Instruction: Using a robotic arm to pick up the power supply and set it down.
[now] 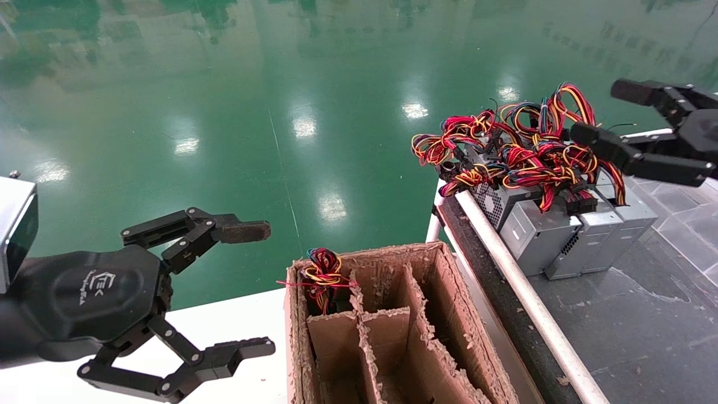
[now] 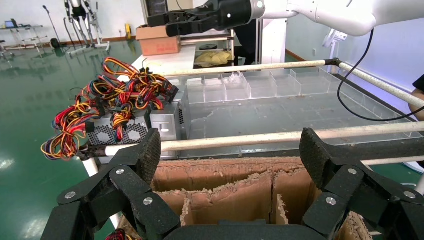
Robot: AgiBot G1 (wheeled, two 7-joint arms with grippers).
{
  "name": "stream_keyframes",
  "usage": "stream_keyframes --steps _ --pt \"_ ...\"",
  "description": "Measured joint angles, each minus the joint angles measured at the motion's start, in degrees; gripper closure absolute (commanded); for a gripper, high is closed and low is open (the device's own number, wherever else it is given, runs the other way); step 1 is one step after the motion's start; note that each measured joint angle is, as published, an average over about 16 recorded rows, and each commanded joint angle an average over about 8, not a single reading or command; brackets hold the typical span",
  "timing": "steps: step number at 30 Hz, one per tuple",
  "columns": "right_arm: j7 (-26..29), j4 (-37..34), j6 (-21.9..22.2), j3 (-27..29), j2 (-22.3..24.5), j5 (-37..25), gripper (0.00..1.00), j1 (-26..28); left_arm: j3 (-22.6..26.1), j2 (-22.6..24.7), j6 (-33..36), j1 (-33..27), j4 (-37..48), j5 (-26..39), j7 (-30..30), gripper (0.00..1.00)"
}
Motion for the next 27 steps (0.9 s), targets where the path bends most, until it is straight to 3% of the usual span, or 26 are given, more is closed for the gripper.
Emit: stream_keyframes --steps 27 --pt "5.51 26.71 -4.07 -2.27 0.48 8.22 0.0 -12.61 0.01 0.0 0.0 0.0 0.0 -0.01 0.0 0.0"
